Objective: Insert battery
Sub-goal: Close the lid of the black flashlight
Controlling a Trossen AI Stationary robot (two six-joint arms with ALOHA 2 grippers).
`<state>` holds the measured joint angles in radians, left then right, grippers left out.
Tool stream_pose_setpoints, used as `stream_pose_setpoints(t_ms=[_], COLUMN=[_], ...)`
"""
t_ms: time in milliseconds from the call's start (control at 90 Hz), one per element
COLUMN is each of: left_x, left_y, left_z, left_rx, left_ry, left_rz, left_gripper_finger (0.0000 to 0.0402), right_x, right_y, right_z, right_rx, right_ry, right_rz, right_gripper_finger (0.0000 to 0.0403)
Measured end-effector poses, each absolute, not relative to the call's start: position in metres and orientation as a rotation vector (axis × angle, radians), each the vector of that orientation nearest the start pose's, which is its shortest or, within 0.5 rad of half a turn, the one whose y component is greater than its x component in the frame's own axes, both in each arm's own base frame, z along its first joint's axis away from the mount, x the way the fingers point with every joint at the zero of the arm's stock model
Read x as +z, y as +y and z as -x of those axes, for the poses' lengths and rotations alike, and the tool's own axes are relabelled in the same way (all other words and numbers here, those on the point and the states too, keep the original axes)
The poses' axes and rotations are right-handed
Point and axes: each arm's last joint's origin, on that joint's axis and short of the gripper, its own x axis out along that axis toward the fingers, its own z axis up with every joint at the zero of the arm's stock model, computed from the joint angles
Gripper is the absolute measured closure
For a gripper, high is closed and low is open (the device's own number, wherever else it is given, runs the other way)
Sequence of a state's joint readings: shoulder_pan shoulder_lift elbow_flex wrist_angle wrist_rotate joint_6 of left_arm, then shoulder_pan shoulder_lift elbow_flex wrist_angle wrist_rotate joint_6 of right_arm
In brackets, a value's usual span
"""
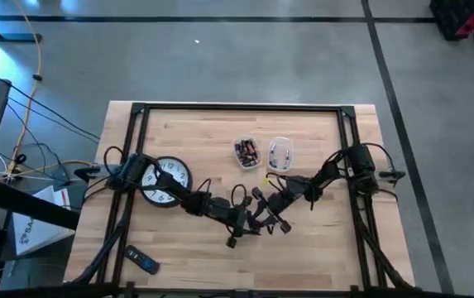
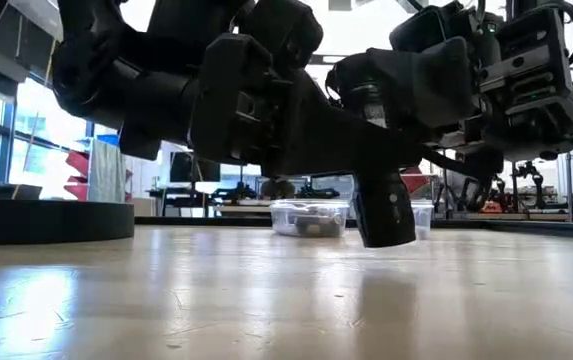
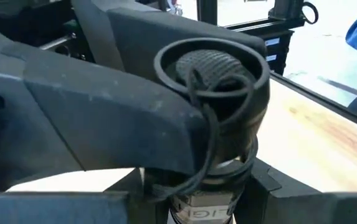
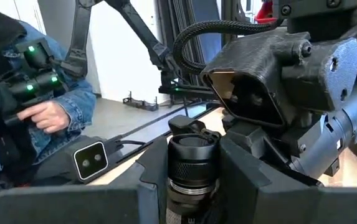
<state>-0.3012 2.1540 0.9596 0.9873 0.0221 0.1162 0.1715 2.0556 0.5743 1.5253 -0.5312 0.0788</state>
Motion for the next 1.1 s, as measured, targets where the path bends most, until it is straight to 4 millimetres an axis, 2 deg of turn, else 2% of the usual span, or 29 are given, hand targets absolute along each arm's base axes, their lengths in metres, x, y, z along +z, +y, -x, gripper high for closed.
stream_pose_setpoints(t_ms=[422,1100], left_x=[0.100,0.093], left_y=[-0.121,-0.145], left_z=[-0.388,-0.374], left_rx=[-0.295,-0.198], left_ry=[0.180,0.218], left_rz=[-0.118,-0.117], left_gripper_finger=[0.0303,0.0303], right_x=[0.102,0.093], right_y=[0.068,0.084], right_z=[-0.310,-0.308], right_rx=[0.686,0.610], right_ry=[-0.003,0.065], right_rz=[-0.104,-0.033], right_gripper_finger=[0.0325,0.0325])
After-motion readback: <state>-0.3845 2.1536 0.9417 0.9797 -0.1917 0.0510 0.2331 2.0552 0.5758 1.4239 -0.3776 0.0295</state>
